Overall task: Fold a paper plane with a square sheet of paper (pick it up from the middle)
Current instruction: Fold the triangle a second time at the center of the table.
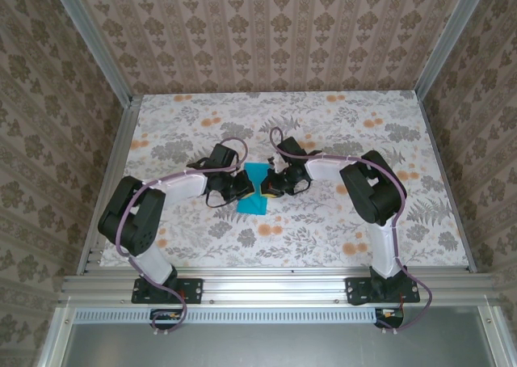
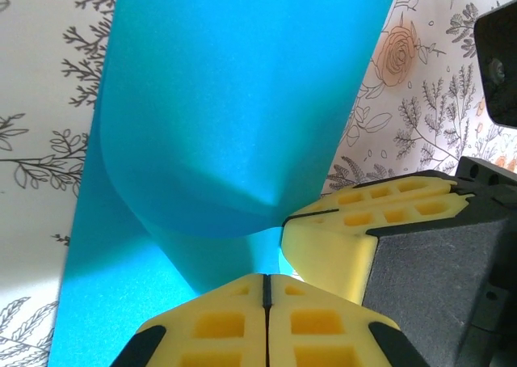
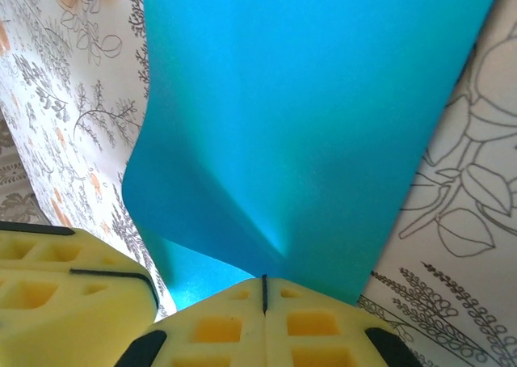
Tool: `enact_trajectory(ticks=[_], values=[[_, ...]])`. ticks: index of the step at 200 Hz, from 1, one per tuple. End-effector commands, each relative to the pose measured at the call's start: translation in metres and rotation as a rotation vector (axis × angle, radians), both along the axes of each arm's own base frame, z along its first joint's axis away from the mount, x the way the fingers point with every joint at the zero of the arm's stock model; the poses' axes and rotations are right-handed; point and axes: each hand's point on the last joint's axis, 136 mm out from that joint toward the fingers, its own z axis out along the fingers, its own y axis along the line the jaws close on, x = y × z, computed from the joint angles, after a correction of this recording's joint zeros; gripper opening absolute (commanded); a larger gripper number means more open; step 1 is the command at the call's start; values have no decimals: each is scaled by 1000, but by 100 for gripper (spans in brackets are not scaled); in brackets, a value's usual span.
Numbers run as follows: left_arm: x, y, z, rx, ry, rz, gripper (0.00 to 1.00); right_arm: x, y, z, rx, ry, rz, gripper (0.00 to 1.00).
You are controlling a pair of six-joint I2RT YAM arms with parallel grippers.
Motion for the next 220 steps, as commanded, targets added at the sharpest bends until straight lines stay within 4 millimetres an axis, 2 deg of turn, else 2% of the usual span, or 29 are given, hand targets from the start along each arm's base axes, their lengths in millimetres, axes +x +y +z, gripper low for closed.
enact_trajectory(ticks=[1, 72, 110, 139, 183, 196, 220], values=[[-2, 7, -12, 38, 18, -3, 7, -1, 1, 15, 45, -7, -3, 13], [-3, 8, -14, 48, 18, -3, 3, -5, 10, 22, 126, 0, 9, 30], [-3, 8, -14, 50, 16, -3, 2, -9, 14, 28, 177, 5, 17, 33], [-3, 8, -13, 48, 13, -1, 1, -13, 14, 25, 186, 20, 24, 29], [-3, 8, -9, 48, 7, 0, 2, -12, 14, 26, 182, 9, 28, 10], [-3, 9, -4, 50, -4, 0, 5, -9, 11, 23, 146, -9, 30, 7], [-6, 15, 7, 51, -29, 14, 17, -6, 5, 18, 84, -35, 44, 6]])
